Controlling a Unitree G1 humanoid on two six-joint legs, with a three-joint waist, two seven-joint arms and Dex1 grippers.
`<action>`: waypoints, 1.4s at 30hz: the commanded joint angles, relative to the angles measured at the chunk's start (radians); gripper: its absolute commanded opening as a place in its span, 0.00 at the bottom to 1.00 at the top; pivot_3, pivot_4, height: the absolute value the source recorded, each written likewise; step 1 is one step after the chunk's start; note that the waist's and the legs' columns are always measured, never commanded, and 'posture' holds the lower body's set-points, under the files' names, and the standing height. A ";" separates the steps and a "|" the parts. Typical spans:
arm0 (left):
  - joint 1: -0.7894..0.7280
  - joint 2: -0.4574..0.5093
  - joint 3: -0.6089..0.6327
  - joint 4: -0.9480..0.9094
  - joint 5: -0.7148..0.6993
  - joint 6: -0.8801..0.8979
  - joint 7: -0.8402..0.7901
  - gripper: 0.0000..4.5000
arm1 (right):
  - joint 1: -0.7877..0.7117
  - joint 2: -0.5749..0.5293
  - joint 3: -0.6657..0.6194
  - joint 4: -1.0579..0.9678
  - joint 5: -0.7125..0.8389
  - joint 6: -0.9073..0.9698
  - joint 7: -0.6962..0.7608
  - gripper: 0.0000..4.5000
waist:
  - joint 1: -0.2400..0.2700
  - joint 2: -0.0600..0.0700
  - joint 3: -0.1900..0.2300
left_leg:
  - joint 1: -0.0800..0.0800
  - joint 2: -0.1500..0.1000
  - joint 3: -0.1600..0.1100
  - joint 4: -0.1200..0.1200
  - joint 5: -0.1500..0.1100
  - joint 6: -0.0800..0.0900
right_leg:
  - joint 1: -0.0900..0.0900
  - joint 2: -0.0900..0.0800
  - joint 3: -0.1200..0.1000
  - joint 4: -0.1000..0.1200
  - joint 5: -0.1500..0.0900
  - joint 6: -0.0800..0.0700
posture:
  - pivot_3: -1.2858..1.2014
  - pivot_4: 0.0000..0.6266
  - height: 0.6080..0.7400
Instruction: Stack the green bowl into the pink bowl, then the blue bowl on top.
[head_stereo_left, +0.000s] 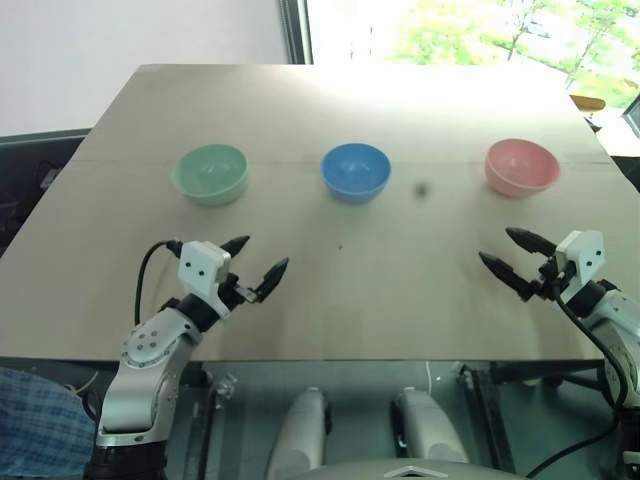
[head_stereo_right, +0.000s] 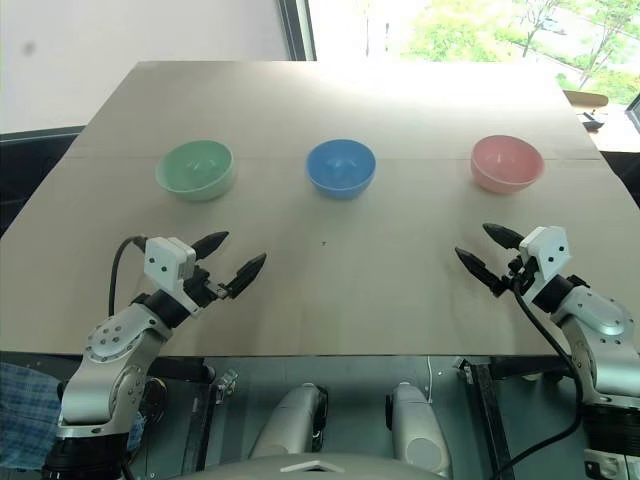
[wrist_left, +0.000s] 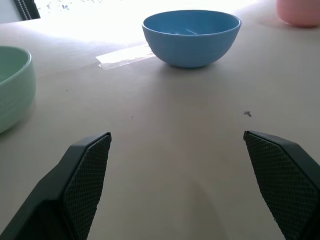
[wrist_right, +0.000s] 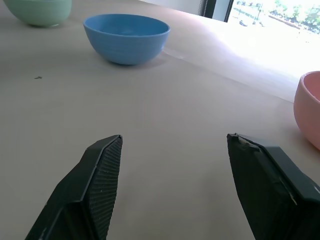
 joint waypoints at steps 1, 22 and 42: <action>-0.012 0.006 0.014 -0.051 -0.024 -0.016 -0.009 1.00 | -0.016 -0.027 -0.033 0.000 0.002 -0.031 0.009 0.80 | 0.000 0.000 0.000 | 0.000 0.000 0.000 0.000 0.000 0.000 | 0.000 0.000 0.000 0.000 0.000 0.000 | 0.52 0.24 1.00; -0.109 0.023 -0.083 -0.283 -0.377 0.234 -0.102 1.00 | -0.607 -0.315 0.207 0.722 -0.510 -0.327 -0.101 0.80 | -0.007 0.001 0.000 | 0.002 0.000 0.003 0.001 0.000 0.000 | 0.000 0.000 0.003 0.000 0.000 0.000 | 0.52 0.24 1.00; -0.130 0.016 -0.134 -0.314 -0.335 0.223 -0.079 1.00 | -1.077 -0.155 0.531 1.243 -0.807 -0.464 -0.094 0.80 | -0.004 0.001 0.000 | 0.000 0.000 0.003 0.001 0.000 -0.001 | -0.001 0.000 0.003 -0.001 0.000 0.000 | 0.52 0.24 1.00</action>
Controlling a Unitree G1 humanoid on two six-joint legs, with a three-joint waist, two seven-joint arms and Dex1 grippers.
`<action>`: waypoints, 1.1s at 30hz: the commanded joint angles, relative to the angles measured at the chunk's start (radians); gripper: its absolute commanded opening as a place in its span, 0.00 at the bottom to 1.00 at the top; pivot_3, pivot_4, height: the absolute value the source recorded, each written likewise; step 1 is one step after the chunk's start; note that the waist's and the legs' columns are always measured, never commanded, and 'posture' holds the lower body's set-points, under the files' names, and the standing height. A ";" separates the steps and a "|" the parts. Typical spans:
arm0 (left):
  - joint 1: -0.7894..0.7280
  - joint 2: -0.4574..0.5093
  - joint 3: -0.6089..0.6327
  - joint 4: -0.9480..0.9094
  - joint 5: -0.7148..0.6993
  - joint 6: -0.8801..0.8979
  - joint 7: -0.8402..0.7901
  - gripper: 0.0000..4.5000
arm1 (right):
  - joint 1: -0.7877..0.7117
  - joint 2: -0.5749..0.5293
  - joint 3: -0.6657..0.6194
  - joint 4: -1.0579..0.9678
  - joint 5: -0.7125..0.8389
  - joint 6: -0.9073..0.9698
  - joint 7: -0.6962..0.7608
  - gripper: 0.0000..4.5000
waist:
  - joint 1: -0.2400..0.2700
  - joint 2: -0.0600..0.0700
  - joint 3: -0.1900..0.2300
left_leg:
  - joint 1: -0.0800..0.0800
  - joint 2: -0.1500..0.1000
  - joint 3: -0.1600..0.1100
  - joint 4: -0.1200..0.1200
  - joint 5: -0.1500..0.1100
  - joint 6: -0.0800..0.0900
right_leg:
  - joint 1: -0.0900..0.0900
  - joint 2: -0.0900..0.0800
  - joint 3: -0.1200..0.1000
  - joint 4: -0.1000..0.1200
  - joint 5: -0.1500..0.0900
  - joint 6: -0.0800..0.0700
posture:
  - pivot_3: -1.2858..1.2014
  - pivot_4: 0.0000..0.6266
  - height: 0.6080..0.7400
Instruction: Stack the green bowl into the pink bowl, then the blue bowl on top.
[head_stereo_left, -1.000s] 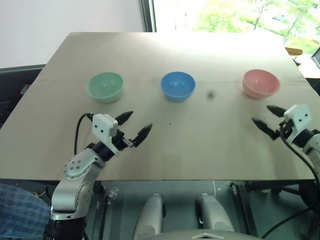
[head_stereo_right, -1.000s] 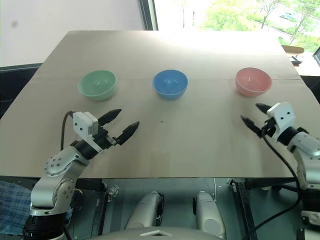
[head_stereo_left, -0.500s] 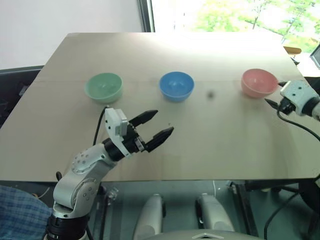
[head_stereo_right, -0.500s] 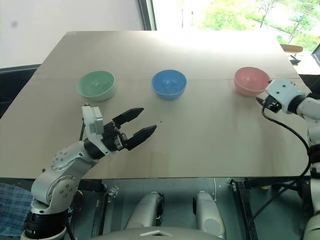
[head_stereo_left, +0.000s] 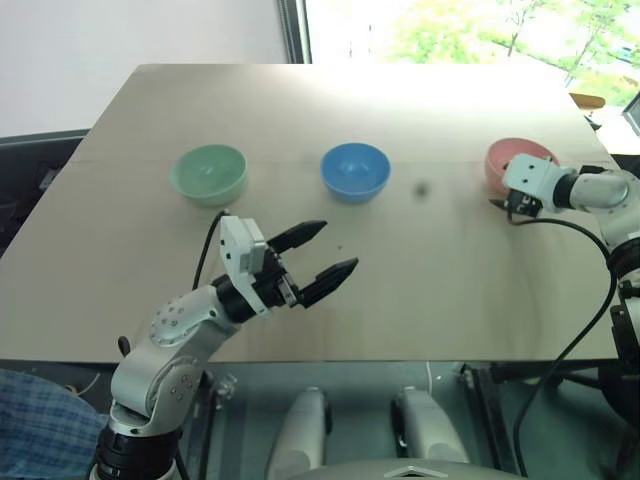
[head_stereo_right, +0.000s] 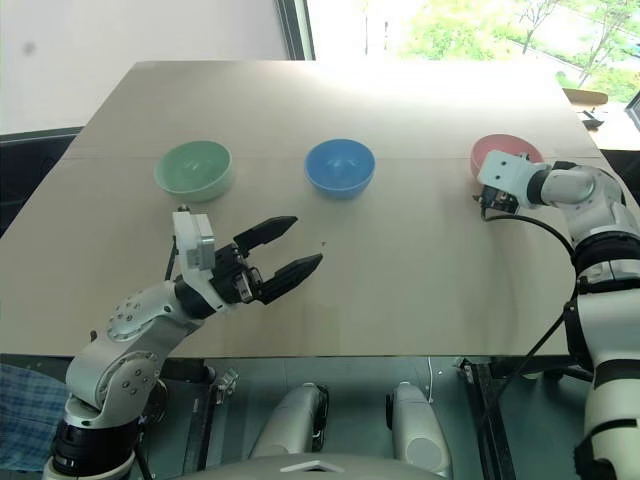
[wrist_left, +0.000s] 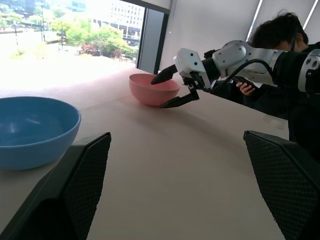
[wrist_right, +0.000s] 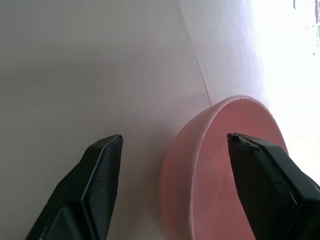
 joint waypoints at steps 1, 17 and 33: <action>-0.005 -0.004 -0.009 -0.050 0.011 -0.021 0.015 1.00 | -0.053 0.013 0.025 0.055 -0.042 -0.004 -0.032 0.80 | 0.000 0.000 0.000 | 0.000 0.000 0.000 0.000 0.000 0.000 | 0.000 0.000 0.000 0.000 0.000 0.000 | 0.52 0.24 1.00; 0.030 -0.007 -0.003 -0.068 0.029 -0.039 0.047 1.00 | -0.091 0.024 0.023 0.093 -0.057 -0.050 -0.039 0.01 | -0.001 0.000 0.000 | 0.000 0.000 0.000 0.000 0.000 0.000 | -0.001 0.000 0.000 0.000 0.000 0.000 | 0.52 0.24 1.00; 0.032 0.018 -0.002 -0.043 0.048 -0.044 0.013 1.00 | 0.367 0.020 0.003 -1.340 0.419 0.667 0.590 0.01 | 0.022 0.001 0.000 | -0.002 0.000 -0.004 0.000 0.000 0.001 | -0.001 -0.001 -0.003 0.000 0.000 0.000 | 0.52 0.24 1.00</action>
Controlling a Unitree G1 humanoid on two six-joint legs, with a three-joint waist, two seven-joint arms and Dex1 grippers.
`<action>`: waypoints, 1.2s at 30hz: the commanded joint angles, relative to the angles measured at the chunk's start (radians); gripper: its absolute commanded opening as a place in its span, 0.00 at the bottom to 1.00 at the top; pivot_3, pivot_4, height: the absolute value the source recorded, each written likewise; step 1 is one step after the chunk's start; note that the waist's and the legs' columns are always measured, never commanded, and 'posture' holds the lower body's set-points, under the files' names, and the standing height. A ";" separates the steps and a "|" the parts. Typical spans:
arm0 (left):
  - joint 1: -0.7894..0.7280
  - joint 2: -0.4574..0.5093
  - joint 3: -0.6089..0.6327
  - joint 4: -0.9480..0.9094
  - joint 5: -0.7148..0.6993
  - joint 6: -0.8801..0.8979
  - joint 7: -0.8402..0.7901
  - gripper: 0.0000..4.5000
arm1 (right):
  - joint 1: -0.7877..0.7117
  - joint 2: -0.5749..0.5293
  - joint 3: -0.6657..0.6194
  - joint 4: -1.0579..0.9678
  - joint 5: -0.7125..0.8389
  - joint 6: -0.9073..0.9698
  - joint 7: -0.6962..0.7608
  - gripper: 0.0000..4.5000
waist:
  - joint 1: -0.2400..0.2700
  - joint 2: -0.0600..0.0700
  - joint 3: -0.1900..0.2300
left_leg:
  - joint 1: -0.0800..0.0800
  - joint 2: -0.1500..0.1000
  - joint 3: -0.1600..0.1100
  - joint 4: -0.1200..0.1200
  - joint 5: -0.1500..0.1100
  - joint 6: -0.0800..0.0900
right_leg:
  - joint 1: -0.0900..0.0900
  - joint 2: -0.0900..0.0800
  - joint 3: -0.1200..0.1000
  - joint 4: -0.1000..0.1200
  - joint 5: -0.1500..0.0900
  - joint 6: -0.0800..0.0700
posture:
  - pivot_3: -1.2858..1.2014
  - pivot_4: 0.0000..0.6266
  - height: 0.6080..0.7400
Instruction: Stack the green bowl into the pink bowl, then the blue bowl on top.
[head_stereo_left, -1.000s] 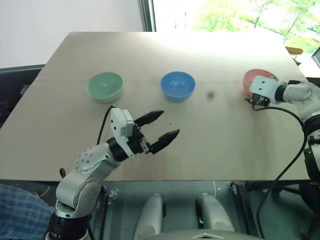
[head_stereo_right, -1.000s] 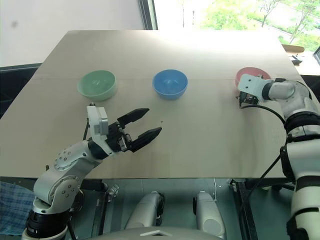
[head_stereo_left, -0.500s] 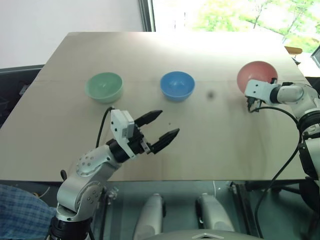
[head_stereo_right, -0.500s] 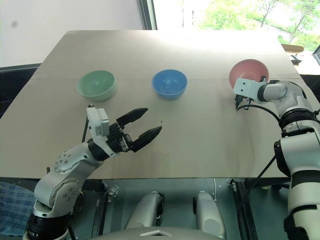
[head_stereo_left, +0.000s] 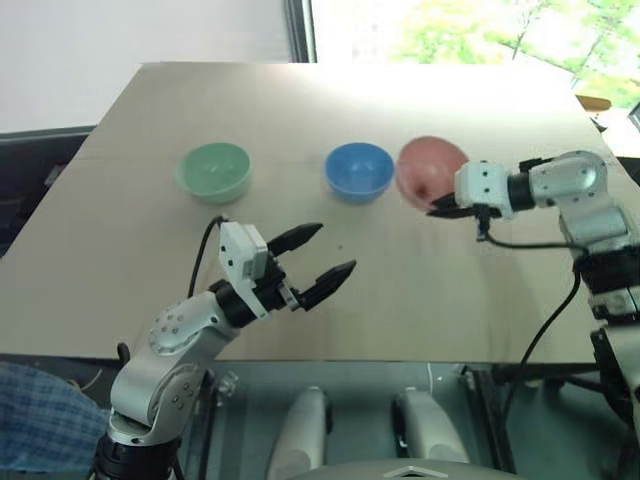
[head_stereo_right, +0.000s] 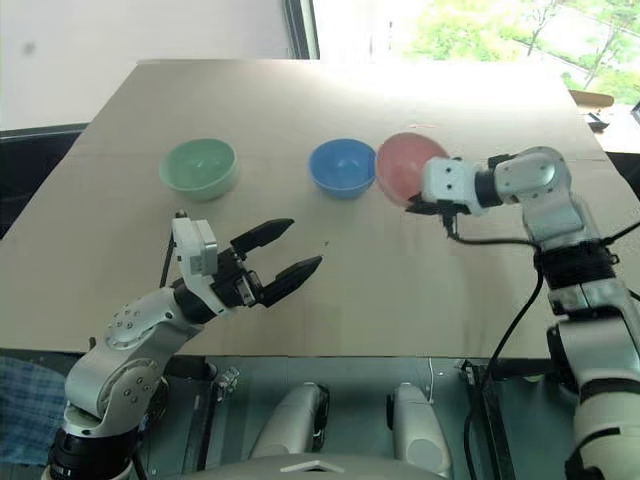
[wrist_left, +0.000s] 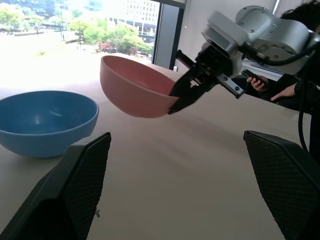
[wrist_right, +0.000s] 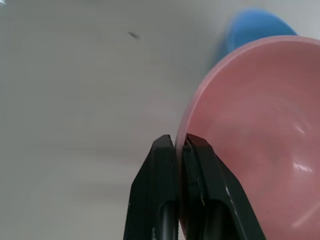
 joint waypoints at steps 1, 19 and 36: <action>-0.007 0.016 0.007 -0.020 -0.002 -0.012 -0.016 1.00 | 0.050 -0.017 0.034 -0.281 0.042 0.166 0.005 0.01 | 0.002 0.000 0.000 | 0.001 0.000 0.000 0.000 0.000 0.000 | 0.000 0.000 0.000 0.000 0.000 0.000 | 0.52 0.24 1.00; -0.019 0.030 0.014 0.016 0.009 -0.024 -0.038 1.00 | 0.011 0.003 0.022 -0.400 0.082 0.430 -0.100 0.99 | 0.005 0.000 0.000 | 0.001 0.000 -0.001 0.000 0.000 0.000 | 0.001 0.000 -0.002 0.000 0.000 0.000 | 0.52 0.24 1.00; -0.240 0.187 0.094 0.329 0.220 -0.062 -0.013 1.00 | 0.284 0.173 -0.609 -0.293 0.537 0.421 -0.334 0.99 | 0.006 -0.001 0.000 | 0.000 0.000 -0.001 -0.001 0.000 0.000 | 0.001 0.001 -0.002 -0.001 0.000 0.000 | 0.52 0.24 1.00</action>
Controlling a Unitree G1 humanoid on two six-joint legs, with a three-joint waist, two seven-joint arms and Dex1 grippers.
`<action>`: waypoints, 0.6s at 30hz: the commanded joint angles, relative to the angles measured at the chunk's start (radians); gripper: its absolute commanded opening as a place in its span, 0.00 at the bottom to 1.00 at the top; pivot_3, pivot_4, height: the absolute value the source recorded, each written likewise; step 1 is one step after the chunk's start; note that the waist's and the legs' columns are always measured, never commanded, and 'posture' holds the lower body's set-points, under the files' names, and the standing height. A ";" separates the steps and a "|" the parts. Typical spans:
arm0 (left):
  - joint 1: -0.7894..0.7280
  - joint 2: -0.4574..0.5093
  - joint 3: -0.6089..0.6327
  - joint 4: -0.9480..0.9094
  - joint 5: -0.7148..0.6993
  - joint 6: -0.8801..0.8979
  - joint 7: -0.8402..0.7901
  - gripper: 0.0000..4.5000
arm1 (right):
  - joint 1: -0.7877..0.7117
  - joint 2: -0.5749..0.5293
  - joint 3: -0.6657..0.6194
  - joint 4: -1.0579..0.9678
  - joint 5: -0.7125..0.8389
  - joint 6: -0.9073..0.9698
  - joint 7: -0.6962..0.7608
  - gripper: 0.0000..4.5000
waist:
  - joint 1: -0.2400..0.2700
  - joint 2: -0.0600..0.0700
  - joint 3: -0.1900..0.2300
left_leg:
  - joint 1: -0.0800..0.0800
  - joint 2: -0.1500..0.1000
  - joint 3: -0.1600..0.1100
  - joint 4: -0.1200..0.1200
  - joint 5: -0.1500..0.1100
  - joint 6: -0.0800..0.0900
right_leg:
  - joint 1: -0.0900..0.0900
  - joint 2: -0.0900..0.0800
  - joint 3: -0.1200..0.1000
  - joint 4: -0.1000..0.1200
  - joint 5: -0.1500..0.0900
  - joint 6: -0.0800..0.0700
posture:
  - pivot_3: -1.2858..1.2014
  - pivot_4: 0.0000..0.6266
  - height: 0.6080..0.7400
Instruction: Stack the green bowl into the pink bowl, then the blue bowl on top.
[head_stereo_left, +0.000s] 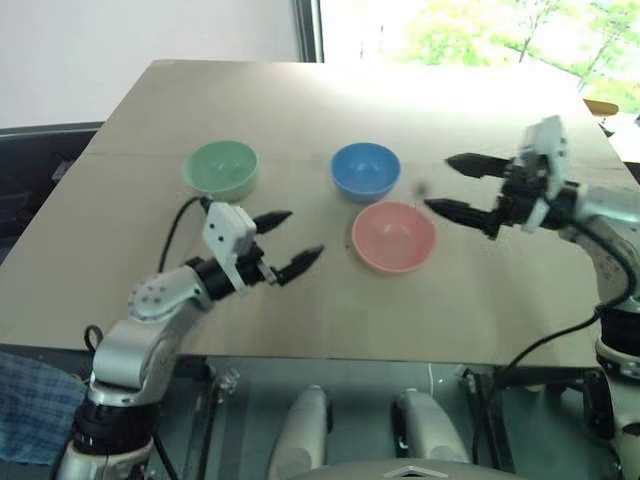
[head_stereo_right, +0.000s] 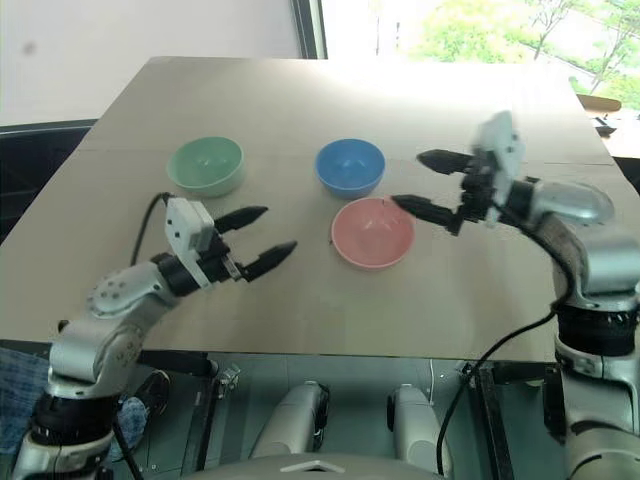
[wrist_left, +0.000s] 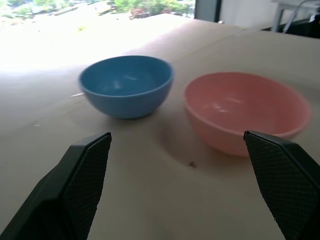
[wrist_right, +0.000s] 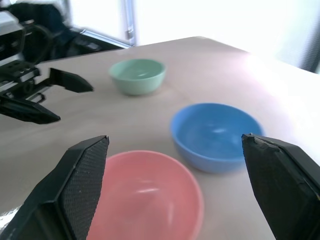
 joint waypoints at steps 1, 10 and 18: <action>-0.074 0.019 0.033 0.069 0.053 -0.001 0.044 1.00 | 0.082 0.032 -0.089 -0.051 0.065 -0.159 0.013 0.99 | -0.003 0.000 0.000 | 0.000 0.000 0.000 -0.001 0.000 0.000 | 0.000 0.000 0.000 0.000 0.000 0.000 | 0.52 0.24 1.00; -0.150 0.073 -0.008 0.196 0.217 0.047 0.108 1.00 | 0.215 -0.029 -0.135 -0.089 0.185 -0.182 0.038 0.99 | -0.021 0.000 0.000 | 0.001 0.000 0.001 -0.001 0.000 0.000 | 0.000 0.001 0.001 0.000 0.000 0.000 | 0.52 0.24 1.00; -0.182 0.115 -0.016 0.305 0.323 0.049 0.130 1.00 | 0.238 -0.086 -0.124 -0.081 0.232 -0.191 0.044 0.99 | -0.025 0.000 0.000 | 0.001 0.000 0.001 -0.001 0.000 0.000 | 0.000 0.001 0.001 0.001 0.000 0.000 | 0.52 0.24 1.00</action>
